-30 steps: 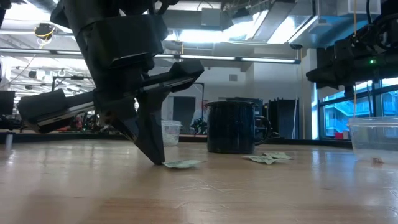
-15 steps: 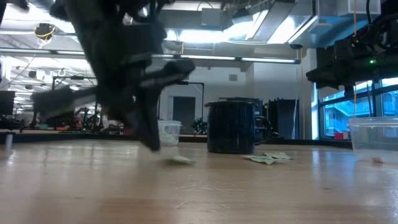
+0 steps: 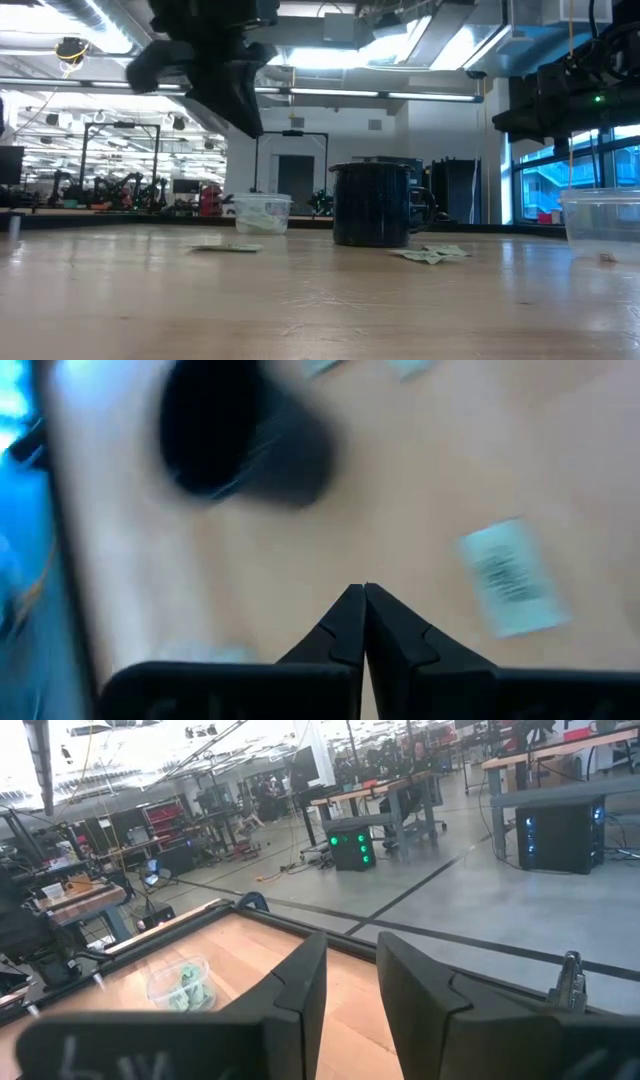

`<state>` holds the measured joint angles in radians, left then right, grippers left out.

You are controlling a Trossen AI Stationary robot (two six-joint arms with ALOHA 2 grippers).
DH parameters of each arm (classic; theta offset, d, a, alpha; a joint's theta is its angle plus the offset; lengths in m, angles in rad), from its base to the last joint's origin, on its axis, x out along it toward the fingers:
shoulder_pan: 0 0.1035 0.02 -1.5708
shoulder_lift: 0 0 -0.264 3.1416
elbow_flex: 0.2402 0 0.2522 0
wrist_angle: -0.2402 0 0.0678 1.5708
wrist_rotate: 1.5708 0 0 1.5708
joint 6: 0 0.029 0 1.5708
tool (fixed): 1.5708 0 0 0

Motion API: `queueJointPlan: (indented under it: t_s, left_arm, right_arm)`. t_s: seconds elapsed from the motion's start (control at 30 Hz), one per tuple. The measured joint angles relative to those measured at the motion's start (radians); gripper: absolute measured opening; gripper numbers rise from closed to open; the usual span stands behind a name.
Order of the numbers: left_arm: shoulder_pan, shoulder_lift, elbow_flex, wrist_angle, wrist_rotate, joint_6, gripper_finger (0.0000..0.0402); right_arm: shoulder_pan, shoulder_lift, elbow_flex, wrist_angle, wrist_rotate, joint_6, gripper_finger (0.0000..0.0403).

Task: Pick and place items into bin
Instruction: Put the green stevia packet into the top transparent bin

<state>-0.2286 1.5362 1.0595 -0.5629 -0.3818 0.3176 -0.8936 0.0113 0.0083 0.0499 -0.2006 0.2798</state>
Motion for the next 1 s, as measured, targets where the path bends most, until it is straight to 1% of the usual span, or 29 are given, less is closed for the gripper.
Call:
queueJointPlan:
  t_s: [0.07,0.2,0.3,0.4,0.5,0.63,0.7,0.83,0.93,1.0]
  left_arm:
    - [0.042,-0.033,0.000,-0.038,-0.001,-0.040,0.0002]
    - [0.117,-0.054,0.000,-0.057,0.144,-0.111,0.0002]
    - [0.136,-0.038,0.001,-0.024,0.259,-0.132,0.0009]
    - [0.128,-0.014,0.002,-0.004,0.330,-0.108,0.0030]
    - [0.102,0.014,0.002,0.018,0.355,-0.115,0.0062]
    - [0.040,0.056,0.002,0.026,0.341,-0.123,0.0105]
    - [0.006,0.080,0.002,0.019,0.314,-0.132,0.0123]
    - [-0.058,0.126,0.002,0.020,0.195,-0.187,0.0151]
    - [-0.098,0.162,0.002,0.017,0.082,-0.214,0.0160]
    - [-0.115,0.185,0.002,0.021,0.061,-0.226,0.0161]
  right_arm:
    - [0.000,0.000,0.000,0.001,0.000,0.000,0.0095]
    - [0.000,0.000,0.000,0.000,0.000,0.000,0.0095]
    - [0.000,0.000,0.000,0.001,0.000,0.000,0.0095]
    - [0.000,0.000,0.000,0.001,0.000,0.000,0.0095]
    - [0.000,0.000,0.000,0.001,0.000,0.000,0.0095]
    - [0.000,0.000,0.000,0.000,0.000,0.000,0.0095]
    - [0.000,0.000,0.000,0.001,0.000,0.000,0.0095]
    - [0.000,0.000,0.000,0.001,0.000,0.000,0.0095]
    - [0.000,0.000,0.000,0.001,0.000,0.000,0.0095]
    - [0.000,0.000,0.000,0.000,0.000,0.000,0.0095]
